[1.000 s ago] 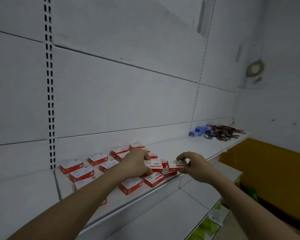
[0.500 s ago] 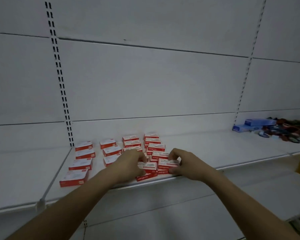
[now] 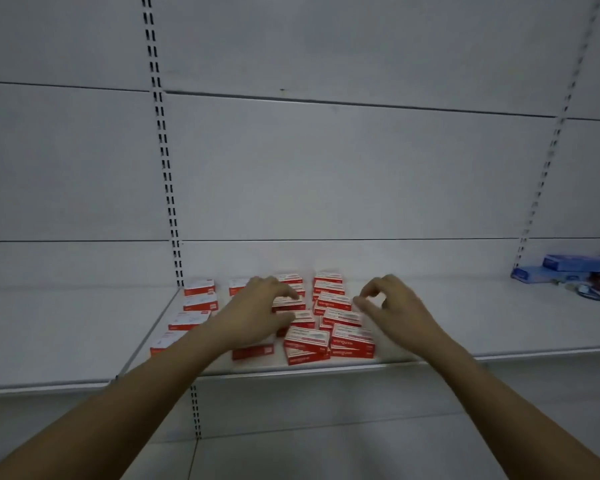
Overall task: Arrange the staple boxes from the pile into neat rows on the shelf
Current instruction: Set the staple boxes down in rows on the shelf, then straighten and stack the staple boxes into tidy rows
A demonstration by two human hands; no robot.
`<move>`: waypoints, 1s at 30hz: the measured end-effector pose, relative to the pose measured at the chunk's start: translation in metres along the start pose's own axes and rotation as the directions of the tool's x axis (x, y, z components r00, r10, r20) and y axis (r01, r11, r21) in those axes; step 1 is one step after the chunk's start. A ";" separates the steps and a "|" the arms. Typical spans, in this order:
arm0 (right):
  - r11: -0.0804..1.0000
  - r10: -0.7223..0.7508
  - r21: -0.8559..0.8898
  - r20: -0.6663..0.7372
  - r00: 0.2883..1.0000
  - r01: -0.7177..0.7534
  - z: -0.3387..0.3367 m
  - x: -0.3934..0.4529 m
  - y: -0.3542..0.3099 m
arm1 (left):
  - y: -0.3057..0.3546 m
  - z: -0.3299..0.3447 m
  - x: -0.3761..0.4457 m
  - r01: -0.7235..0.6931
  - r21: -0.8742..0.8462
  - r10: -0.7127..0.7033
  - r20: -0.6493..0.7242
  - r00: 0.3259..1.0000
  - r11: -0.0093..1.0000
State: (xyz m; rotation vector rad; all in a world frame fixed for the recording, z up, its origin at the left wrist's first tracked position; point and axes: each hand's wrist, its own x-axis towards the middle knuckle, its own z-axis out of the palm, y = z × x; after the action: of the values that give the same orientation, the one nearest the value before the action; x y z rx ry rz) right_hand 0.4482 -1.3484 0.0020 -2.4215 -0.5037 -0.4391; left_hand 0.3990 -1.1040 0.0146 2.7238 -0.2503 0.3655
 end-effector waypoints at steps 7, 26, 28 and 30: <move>0.992 -0.123 0.034 0.028 0.992 0.122 0.039 0.068 -0.067 | -0.106 -0.054 0.010 0.049 -0.113 -0.067 -0.163 0.984 0.992; 0.908 -0.054 -0.337 0.499 0.865 0.251 0.195 0.195 -0.126 | -0.262 -0.034 0.082 0.036 -0.062 -0.028 0.128 0.991 0.997; 0.908 -0.133 -0.296 0.466 0.875 0.296 0.206 0.198 -0.124 | -0.264 -0.024 0.086 -0.018 -0.060 0.022 0.065 0.998 0.998; 0.880 -0.205 -0.300 0.459 0.864 0.368 0.213 0.199 -0.127 | -0.264 -0.016 0.088 -0.057 -0.038 0.058 0.022 0.998 0.998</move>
State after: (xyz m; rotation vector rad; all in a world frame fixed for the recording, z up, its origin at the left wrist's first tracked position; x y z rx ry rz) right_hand 0.6047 -1.0715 -0.0106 -2.8398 -1.0737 -0.1420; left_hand 0.5373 -0.8677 -0.0367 2.6904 -0.3390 0.3417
